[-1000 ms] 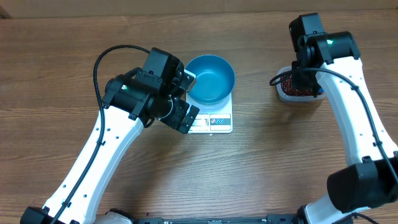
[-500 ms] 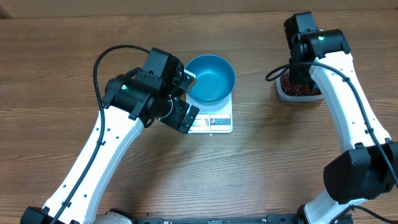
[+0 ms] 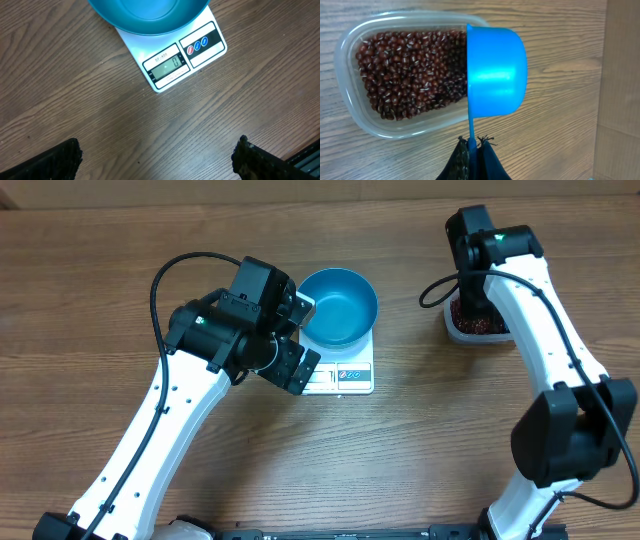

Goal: Scoop item into bowl and weigh 150g on scale
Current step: 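Dip the blue scoop into the red beans with the right gripper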

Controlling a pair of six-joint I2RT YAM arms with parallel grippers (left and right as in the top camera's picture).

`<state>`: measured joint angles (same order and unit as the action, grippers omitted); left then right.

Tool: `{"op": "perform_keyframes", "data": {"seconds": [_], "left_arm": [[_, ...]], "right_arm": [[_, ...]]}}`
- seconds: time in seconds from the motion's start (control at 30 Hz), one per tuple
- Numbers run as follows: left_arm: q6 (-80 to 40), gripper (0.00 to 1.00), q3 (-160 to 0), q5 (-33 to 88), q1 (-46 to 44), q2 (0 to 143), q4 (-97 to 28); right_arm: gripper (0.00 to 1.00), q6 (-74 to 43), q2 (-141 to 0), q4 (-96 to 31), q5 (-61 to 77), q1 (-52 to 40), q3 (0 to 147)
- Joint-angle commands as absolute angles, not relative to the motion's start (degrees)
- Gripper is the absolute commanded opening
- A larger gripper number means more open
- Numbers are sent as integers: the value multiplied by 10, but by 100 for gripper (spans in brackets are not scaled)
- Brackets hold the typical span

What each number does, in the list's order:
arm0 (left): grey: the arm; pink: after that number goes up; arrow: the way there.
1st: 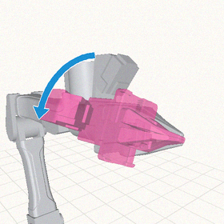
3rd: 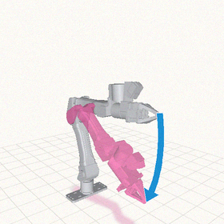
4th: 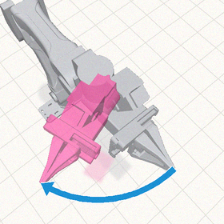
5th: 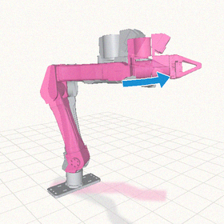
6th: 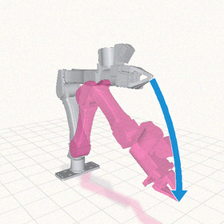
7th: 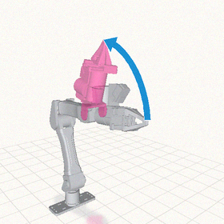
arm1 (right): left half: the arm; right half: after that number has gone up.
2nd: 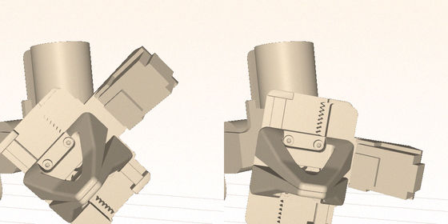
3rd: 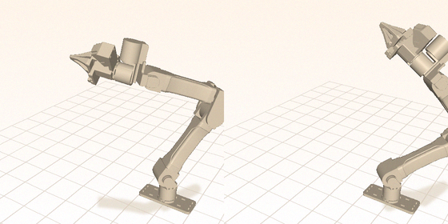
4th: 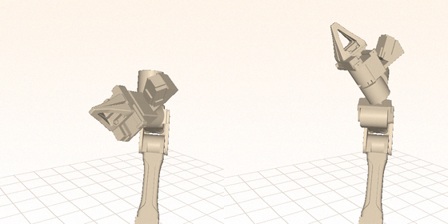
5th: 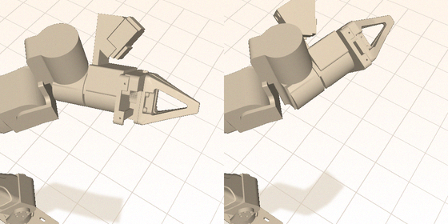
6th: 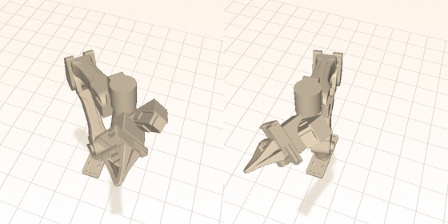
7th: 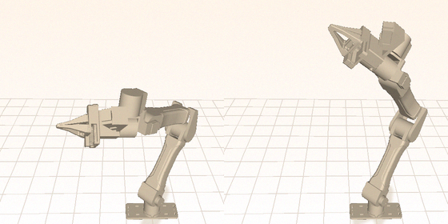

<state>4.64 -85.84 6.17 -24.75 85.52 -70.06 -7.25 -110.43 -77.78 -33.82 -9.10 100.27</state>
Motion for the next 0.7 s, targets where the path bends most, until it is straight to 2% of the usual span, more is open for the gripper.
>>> {"op": "perform_keyframes", "data": {"seconds": [0.0,0.67], "left_arm": [[45,100,-861,58,-251,858,-698],[45,100,-861,58,-251,858,-698]], "right_arm": [[4,-72,-1117,-777,-348,-94,1013],[4,-70,-1163,-788,-306,-94,1012]]}}
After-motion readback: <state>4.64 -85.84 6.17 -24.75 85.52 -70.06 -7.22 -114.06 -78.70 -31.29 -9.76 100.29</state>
